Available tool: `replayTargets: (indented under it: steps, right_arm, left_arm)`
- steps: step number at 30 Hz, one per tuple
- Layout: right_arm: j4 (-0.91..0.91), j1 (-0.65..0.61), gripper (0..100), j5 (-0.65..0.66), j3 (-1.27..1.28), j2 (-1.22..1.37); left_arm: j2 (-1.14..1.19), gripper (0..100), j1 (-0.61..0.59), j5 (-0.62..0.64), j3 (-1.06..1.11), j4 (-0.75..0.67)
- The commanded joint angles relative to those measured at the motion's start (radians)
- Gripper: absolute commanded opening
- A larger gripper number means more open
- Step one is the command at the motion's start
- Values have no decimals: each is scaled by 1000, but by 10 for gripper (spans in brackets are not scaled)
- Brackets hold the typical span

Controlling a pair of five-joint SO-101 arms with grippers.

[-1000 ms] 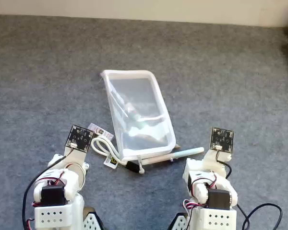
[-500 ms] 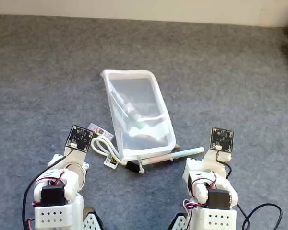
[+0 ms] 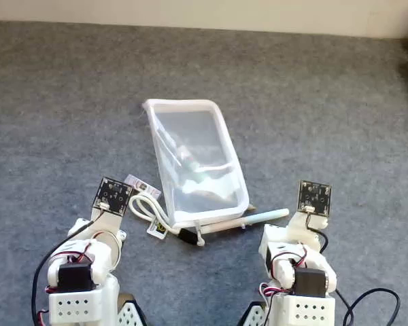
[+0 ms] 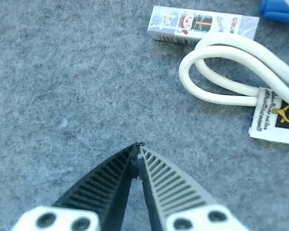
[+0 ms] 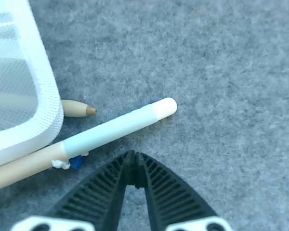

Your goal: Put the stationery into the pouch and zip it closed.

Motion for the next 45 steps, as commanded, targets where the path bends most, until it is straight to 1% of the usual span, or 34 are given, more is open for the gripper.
replayTargets:
  steps: [1, 19, 24, 32, 35, 39, 40, 42, 45]
  right_arm:
    - [5, 8, 5, -5, 119, -8]
    - [7, -21, 5, -6, 122, -8]
    - [5, 33, 5, -6, 116, -8]
    - [-2, 21, 5, -11, -165, 1]
    - [35, -24, 5, -11, -283, 4]
    - [133, -125, 5, -14, -429, 5]
    - [147, -151, 5, -34, -463, 5]
    - [145, -194, 5, -74, -512, 5]
    - [140, -240, 5, -77, -515, 54]
  left_arm:
    - [-10, 7, 16, -8, 22, 3]
    - [-10, 7, 16, -8, 22, 3]
    - [-10, 7, 16, -8, 22, 3]
    - [-10, 7, 16, -8, 22, 3]
    - [-10, 7, 16, -8, 22, 3]
    - [-10, 7, 16, -8, 22, 3]
    - [-10, 7, 16, -8, 22, 3]
    - [-10, 7, 16, -8, 22, 3]
    - [-10, 7, 16, -8, 22, 3]
